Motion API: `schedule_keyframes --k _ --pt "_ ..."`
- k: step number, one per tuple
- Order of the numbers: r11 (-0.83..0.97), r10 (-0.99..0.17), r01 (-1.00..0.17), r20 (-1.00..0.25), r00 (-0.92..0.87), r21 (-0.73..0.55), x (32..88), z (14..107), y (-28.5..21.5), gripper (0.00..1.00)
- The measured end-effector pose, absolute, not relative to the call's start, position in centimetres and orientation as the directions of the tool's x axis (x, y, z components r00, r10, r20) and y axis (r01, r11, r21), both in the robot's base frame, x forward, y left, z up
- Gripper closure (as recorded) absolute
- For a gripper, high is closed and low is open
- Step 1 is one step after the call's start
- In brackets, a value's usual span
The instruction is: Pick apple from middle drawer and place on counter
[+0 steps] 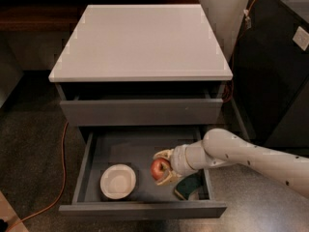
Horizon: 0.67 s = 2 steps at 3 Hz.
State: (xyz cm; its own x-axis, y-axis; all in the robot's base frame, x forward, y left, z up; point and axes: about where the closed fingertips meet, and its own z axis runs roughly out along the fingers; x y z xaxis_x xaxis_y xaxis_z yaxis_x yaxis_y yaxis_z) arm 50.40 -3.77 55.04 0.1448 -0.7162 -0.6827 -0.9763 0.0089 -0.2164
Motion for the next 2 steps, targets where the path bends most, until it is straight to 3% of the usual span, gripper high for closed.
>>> schedule_keyframes --k 2 --pt "-0.12 -0.706 -0.963 -0.661 0.254 -0.241 48.2 64.0 -3.4 1.0"
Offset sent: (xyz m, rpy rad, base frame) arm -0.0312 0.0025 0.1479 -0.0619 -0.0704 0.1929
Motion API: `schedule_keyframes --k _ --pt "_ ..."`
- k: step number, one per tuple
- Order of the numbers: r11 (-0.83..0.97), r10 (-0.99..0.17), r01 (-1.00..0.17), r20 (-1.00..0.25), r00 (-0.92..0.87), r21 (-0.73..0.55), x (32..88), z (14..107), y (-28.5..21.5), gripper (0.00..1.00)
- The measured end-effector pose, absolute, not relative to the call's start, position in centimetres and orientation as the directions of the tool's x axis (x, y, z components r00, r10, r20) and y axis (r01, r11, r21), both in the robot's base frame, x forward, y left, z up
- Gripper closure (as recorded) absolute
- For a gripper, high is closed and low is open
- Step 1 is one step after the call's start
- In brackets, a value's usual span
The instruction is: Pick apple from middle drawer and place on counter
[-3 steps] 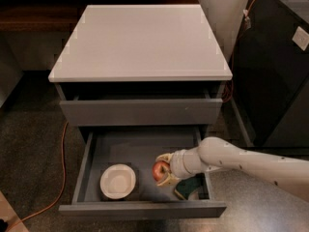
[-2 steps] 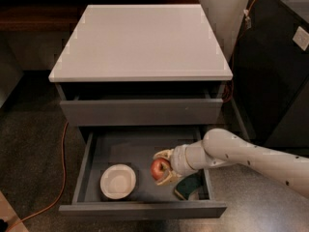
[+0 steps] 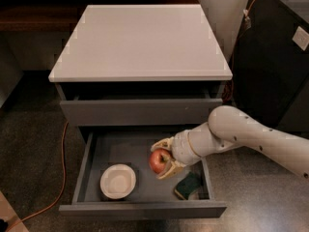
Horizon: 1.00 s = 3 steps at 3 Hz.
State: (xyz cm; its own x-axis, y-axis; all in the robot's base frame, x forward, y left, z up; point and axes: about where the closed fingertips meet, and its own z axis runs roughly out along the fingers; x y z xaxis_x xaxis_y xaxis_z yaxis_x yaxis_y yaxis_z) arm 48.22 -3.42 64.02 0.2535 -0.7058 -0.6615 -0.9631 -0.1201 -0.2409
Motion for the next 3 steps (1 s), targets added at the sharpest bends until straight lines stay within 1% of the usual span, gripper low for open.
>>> schedule_keyframes --k 1,3 --pt "-0.171 -0.721 -0.942 -0.614 0.321 -0.29 47.32 68.95 -3.09 1.0" --pt "-0.165 -0.722 -0.95 -0.624 0.3 -0.265 47.56 69.79 -3.03 1.0"
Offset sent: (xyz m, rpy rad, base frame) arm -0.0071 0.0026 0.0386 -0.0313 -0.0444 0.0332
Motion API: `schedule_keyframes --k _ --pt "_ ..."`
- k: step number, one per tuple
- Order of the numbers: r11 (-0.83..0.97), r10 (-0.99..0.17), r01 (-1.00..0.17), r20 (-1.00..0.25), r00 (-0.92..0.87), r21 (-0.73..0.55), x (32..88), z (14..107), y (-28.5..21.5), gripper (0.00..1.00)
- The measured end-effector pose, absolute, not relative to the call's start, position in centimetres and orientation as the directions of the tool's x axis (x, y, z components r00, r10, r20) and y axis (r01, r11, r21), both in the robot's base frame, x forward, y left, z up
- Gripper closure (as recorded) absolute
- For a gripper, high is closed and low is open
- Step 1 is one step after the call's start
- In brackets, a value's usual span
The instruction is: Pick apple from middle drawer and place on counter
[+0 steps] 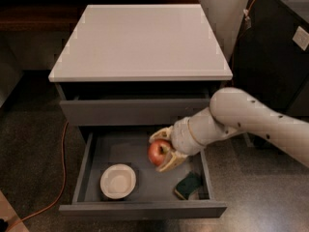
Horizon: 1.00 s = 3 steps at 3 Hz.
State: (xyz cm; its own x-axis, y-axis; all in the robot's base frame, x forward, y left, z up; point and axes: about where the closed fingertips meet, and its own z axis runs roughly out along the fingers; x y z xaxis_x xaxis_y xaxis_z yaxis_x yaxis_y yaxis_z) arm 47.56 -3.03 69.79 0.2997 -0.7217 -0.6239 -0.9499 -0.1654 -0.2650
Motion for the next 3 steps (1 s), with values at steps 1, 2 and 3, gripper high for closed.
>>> schedule_keyframes --k 1,2,3 --pt "-0.169 -0.735 -0.932 -0.589 0.335 -0.32 49.0 75.3 -3.6 1.0" --pt "-0.172 -0.734 -0.916 -0.573 0.364 -0.361 50.3 79.8 -4.0 1.0" --pt "-0.191 -0.731 -0.921 -0.577 0.364 -0.339 52.6 82.1 -4.4 1.0"
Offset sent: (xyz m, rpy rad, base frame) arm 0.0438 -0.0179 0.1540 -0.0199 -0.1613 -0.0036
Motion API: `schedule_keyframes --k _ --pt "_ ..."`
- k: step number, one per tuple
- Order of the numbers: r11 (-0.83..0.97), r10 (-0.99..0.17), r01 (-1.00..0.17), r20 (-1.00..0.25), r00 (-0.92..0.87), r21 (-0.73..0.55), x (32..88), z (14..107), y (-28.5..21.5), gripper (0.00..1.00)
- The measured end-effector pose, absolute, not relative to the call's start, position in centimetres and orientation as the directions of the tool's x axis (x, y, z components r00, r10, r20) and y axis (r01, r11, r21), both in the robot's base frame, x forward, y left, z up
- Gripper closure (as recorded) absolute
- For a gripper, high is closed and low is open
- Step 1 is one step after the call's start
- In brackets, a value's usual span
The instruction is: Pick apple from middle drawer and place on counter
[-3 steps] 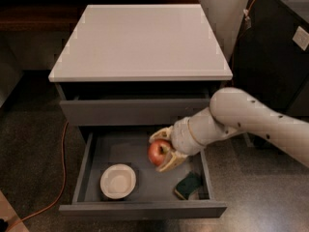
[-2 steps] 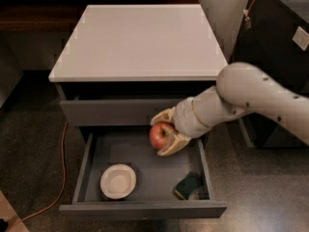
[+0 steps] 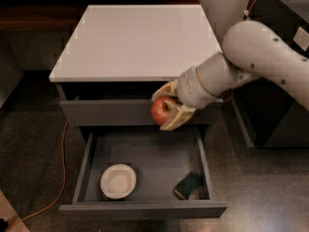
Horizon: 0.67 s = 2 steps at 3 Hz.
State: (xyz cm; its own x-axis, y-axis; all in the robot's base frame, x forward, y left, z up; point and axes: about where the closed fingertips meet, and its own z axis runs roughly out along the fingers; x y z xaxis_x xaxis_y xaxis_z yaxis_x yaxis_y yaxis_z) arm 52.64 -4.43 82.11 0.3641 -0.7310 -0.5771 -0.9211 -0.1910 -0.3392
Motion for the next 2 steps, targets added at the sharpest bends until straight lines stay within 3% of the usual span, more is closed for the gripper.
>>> schedule_keyframes --k 1,2 --pt "-0.239 -0.694 -0.932 -0.622 0.361 -0.274 58.68 85.92 -4.33 1.0" --pt "-0.238 -0.691 -0.928 -0.621 0.369 -0.287 58.87 86.5 -4.27 1.0"
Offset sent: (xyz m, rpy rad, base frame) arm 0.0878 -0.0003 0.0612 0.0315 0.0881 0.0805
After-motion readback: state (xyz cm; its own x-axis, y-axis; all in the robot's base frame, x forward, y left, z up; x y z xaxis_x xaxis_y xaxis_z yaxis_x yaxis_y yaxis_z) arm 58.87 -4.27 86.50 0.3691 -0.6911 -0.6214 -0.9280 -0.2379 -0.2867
